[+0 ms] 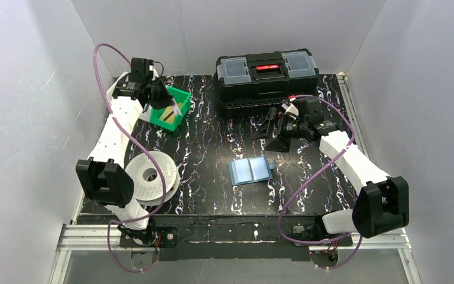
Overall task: Take the credit cards out of the card holder
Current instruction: Place the credit card in the storage box.
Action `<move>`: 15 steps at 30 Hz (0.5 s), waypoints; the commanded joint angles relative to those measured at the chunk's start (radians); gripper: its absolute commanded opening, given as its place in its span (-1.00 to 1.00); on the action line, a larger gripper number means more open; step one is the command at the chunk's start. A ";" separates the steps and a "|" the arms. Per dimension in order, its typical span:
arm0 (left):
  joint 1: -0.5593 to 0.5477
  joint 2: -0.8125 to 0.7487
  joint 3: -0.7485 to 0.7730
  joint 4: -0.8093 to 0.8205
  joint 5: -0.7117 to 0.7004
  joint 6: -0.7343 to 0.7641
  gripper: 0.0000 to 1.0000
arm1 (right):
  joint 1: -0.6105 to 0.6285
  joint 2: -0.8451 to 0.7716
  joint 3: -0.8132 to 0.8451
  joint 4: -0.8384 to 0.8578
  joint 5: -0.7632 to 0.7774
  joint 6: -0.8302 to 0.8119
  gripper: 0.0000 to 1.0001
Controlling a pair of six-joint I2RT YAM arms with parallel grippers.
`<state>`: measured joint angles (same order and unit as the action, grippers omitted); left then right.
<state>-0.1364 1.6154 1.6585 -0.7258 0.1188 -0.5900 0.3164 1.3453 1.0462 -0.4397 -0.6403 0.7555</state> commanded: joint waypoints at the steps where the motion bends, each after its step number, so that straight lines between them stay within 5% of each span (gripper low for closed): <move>1: 0.060 0.127 0.116 -0.095 -0.307 0.148 -1.00 | 0.003 -0.027 0.048 -0.084 0.070 -0.078 0.97; 8: 0.133 0.395 0.377 -0.046 -0.545 0.295 -1.00 | 0.003 -0.030 0.074 -0.166 0.123 -0.099 0.97; 15: 0.135 0.628 0.586 0.014 -0.613 0.410 -1.00 | 0.003 -0.040 0.081 -0.213 0.156 -0.110 0.97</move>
<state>0.0040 2.2063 2.1395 -0.7315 -0.3939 -0.2722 0.3164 1.3315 1.0847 -0.6125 -0.5114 0.6689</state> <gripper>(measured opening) 0.011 0.983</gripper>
